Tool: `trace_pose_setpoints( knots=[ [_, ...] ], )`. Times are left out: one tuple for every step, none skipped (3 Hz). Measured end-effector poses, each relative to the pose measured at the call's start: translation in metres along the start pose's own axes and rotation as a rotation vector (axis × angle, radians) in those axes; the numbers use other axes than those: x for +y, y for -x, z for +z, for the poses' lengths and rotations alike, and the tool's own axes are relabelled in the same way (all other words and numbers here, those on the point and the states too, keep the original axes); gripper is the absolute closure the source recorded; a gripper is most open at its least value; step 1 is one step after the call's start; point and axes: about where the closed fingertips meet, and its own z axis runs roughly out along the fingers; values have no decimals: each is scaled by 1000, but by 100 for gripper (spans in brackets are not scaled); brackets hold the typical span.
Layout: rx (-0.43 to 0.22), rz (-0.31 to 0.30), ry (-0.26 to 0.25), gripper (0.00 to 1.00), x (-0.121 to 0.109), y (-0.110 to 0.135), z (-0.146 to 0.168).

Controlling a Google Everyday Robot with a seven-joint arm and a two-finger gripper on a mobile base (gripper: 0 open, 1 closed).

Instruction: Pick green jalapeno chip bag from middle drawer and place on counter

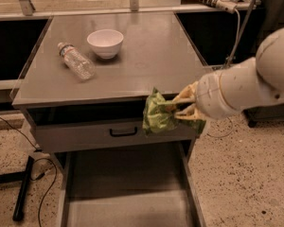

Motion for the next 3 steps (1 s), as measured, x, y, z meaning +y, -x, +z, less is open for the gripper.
trace_pose_setpoints(
  knots=[
    [28,-28,-55,100,-57,2,-37],
    [27,-45,-97,100,-75,10,-53],
    [26,-46,-98,100,-76,10,-53]
  ],
)
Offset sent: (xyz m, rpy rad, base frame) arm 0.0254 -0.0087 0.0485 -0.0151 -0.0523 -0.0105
